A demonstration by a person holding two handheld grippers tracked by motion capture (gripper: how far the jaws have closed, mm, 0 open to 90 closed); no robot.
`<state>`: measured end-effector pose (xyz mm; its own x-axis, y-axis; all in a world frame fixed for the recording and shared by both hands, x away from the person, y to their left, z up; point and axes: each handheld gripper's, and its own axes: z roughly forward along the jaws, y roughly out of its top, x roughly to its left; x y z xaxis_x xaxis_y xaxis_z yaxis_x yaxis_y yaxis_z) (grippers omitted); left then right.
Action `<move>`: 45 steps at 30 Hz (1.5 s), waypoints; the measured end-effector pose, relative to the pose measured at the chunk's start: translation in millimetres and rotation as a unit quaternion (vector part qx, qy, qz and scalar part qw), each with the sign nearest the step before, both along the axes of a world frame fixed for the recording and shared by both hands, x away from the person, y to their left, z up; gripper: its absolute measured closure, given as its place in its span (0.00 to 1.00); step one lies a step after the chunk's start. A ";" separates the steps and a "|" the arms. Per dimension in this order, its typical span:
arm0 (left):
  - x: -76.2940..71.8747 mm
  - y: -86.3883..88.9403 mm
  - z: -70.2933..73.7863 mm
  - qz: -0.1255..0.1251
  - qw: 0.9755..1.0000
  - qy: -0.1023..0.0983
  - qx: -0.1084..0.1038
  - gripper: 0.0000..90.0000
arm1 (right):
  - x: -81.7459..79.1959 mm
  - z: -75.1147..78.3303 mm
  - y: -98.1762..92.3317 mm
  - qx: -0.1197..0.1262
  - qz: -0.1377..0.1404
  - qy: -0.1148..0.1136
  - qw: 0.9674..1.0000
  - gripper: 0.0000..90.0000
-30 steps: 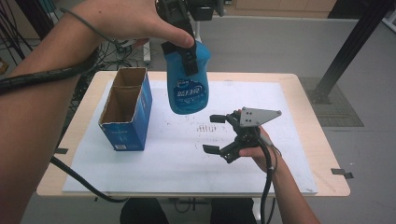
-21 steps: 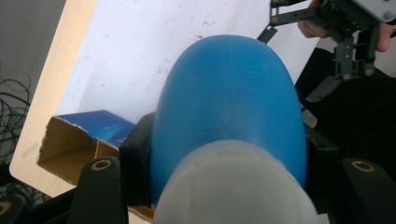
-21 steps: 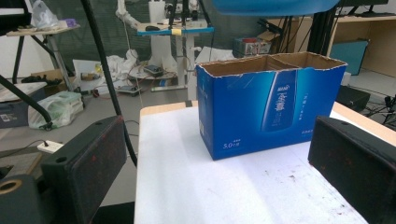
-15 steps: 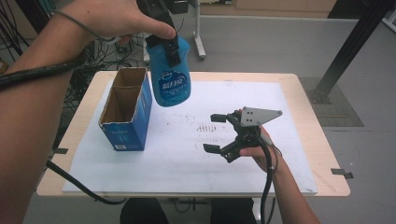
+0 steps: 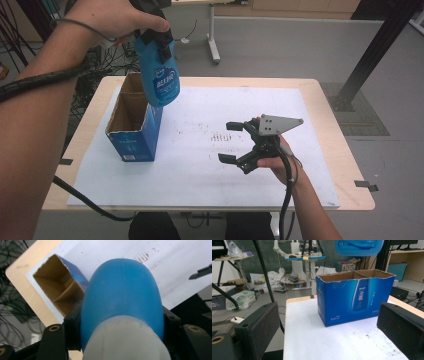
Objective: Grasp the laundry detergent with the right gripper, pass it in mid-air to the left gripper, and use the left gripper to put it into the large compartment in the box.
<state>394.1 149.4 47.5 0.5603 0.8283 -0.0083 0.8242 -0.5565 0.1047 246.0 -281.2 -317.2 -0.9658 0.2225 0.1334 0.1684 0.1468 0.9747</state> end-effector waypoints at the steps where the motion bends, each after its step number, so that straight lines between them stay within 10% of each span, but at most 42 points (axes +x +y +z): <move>1: 1.7 3.9 -0.2 0.009 1.000 0.003 -0.003 0.42 | 0.2 0.0 -0.1 0.000 0.001 0.000 1.000 0.05; 12: 6.4 33.1 -0.6 0.110 0.994 -0.005 -0.005 0.42 | -1.5 0.1 1.0 0.000 0.000 -0.001 1.000 0.05; 22: 12.9 56.2 -11.1 0.191 0.982 -0.006 0.013 0.42 | -2.4 0.6 0.0 0.000 0.000 -0.002 1.000 0.05; 32: 15.1 75.5 -24.2 0.234 0.972 -0.009 0.013 0.42 | -2.9 -0.3 -0.5 0.001 -0.003 -0.002 1.000 0.04; 45: 19.1 81.8 -41.7 0.249 0.968 -0.001 0.013 0.42 | -3.2 -1.3 -2.6 0.005 -0.004 0.001 1.000 0.03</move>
